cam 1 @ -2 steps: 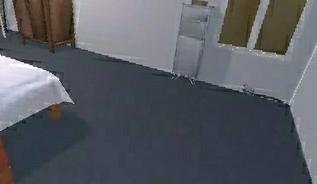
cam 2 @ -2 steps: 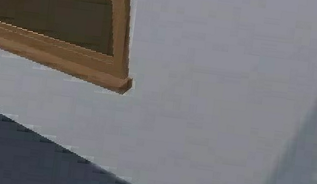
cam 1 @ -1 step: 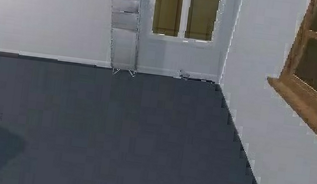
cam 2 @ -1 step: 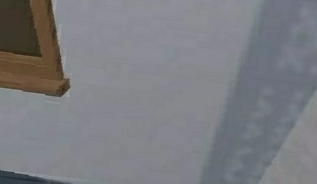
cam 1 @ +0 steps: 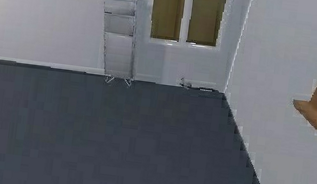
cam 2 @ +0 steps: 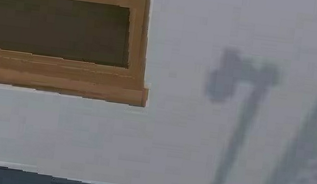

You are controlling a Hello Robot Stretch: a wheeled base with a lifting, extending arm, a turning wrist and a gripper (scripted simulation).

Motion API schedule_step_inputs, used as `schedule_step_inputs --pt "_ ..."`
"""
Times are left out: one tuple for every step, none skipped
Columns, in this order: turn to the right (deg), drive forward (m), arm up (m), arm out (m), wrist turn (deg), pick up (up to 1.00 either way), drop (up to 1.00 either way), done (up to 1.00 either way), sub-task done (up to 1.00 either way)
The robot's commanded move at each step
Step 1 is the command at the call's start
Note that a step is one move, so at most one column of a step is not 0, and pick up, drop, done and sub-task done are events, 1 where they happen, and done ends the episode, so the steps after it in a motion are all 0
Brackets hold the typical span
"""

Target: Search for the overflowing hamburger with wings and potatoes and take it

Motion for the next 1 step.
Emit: schedule_step_inputs --pt "-39.0 0.0 0.0 0.0 0.0 0.0 0.0 0.0 0.0"
